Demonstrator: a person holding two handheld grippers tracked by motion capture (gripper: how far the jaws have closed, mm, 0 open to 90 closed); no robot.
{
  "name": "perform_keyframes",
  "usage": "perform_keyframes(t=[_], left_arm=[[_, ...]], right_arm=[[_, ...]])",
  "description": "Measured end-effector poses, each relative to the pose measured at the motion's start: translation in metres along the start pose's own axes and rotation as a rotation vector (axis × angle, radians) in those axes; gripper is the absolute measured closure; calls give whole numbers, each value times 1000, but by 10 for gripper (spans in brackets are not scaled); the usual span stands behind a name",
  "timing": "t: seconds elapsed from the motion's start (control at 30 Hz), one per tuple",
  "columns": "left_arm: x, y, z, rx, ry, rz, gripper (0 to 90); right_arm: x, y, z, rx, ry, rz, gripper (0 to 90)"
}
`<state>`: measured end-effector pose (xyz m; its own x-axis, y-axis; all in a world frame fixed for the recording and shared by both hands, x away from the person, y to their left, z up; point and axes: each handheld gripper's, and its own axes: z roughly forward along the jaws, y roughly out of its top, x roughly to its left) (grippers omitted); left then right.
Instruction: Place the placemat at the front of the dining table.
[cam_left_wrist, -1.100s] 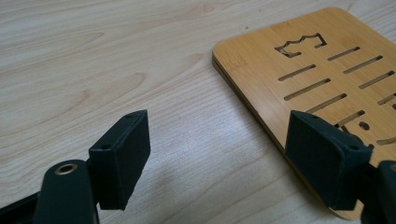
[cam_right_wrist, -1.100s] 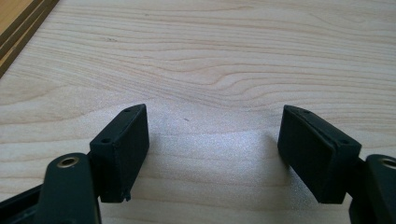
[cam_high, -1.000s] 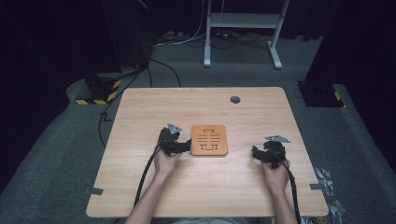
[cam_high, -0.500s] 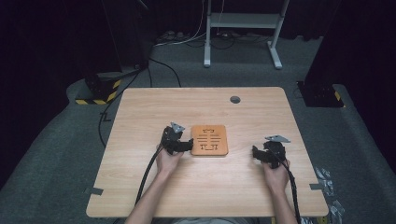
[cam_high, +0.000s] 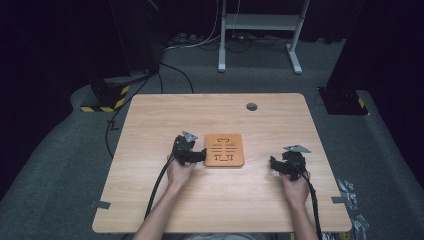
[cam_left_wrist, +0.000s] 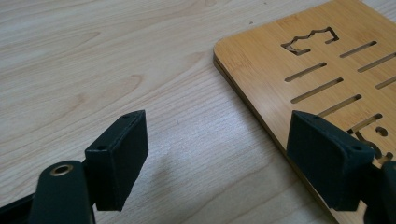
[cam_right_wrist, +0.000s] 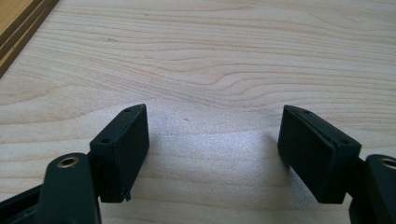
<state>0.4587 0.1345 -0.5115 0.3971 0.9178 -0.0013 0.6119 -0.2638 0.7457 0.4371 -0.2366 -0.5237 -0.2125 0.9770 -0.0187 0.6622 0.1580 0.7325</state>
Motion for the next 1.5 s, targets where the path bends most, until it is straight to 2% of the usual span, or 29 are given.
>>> perform_keyframes(t=[1.07,1.27,1.5], left_arm=[[-17,8,13,12,-28,15,198],[-10,9,7,-5,-23,-3,195],[1,8,3,-4,12,-19,198]], right_arm=[[0,0,0,1,0,-1,248],[0,0,0,0,0,0,248],[0,0,0,0,0,0,248]])
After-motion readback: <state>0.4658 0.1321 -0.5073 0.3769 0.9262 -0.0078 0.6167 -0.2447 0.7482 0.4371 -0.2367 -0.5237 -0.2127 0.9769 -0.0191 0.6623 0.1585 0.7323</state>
